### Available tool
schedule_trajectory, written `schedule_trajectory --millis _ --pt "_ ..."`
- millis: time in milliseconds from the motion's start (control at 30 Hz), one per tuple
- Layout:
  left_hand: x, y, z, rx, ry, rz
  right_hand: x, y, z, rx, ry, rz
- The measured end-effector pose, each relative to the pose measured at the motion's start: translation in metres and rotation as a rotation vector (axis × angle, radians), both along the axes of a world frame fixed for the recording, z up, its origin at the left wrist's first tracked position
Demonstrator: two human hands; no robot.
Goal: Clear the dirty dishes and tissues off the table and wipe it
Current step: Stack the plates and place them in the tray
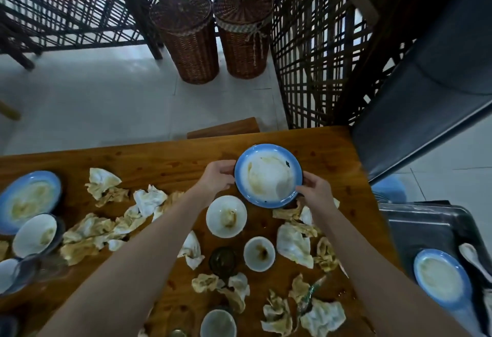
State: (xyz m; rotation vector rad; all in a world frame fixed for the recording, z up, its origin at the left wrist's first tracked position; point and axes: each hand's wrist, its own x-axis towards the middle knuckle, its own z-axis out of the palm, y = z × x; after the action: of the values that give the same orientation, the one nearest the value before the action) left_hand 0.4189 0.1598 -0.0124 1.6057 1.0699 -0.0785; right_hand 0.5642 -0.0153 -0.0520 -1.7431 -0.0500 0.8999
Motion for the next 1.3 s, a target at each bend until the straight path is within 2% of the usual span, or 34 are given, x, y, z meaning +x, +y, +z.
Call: schedule_trajectory --millis 233,467,867,1067,1300 --pt "-0.032 -0.013 0.033 -0.058 -0.120 0.108 -0.022 -0.008 0.042 0.075 -0.008 0.019" --pt "-0.110 -0.035 0.069 -0.054 -0.206 0.179 -0.085 -0.022 0.086 0.145 -0.046 0.120" --pt "-0.348 -0.063 0.117 -0.085 -0.318 0.382 -0.290 -0.016 0.142 0.206 -0.026 0.352" --pt "-0.476 -0.066 0.123 -0.026 -0.353 0.511 -0.403 0.004 0.151 0.218 -0.039 0.487" --pt "-0.563 -0.060 0.126 0.021 -0.334 0.610 -0.482 0.035 0.161 0.207 -0.015 0.557"
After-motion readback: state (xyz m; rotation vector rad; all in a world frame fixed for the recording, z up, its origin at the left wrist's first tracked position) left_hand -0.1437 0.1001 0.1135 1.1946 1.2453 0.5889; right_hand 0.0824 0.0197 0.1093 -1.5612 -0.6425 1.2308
